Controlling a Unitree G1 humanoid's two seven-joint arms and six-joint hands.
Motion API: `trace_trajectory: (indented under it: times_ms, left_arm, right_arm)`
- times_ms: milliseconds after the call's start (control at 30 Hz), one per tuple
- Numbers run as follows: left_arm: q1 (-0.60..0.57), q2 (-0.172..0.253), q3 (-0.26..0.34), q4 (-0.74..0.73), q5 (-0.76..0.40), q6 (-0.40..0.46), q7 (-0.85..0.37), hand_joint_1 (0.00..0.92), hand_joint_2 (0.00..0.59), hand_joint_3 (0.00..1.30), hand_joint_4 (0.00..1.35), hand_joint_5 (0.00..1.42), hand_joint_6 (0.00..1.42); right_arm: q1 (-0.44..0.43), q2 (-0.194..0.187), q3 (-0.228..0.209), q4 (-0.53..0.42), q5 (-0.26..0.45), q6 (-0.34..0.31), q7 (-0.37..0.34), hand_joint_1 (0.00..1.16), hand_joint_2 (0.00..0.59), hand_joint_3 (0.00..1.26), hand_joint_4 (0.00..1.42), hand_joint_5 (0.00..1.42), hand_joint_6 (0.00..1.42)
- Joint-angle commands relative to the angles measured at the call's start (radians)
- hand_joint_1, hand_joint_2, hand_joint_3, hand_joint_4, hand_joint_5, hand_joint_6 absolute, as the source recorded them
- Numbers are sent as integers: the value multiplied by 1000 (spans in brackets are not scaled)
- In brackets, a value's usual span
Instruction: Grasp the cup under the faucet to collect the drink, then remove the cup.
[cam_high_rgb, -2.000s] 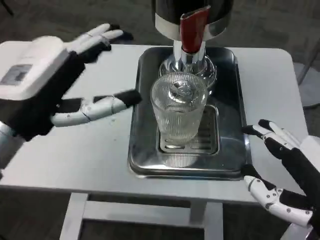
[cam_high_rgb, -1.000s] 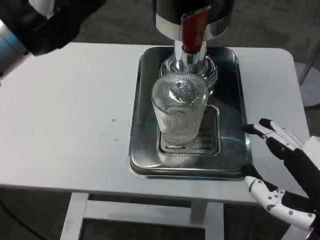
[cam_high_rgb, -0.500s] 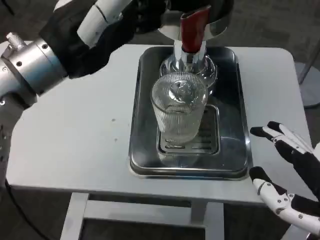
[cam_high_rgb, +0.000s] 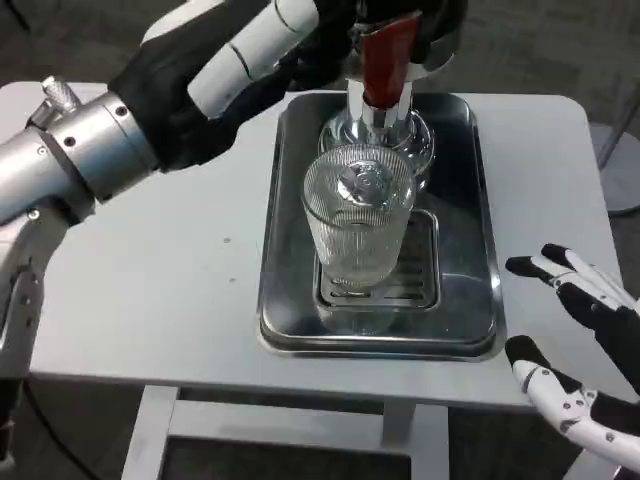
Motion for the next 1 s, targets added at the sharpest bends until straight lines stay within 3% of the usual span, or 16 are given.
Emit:
trace_trajectory:
  times_ms: [33,433,1000]
  left_arm:
    - [30,13,-39,27,51,-32,-39,0,121,185,127,223,285]
    - [59,13,-91,55,143,-161,-39,0,105,195,139,224,285]
    - [74,86,-142,80,283,-318,-31,0,94,183,120,204,276]
  right_arm:
    - [13,-2,-12,-18,10,-12,-4,394,500,134,0,0,162]
    - [-2,-4,1,-18,22,8,-3,378,502,134,27,0,147]
    - [-30,-6,15,-18,48,62,-2,358,494,146,73,14,162]
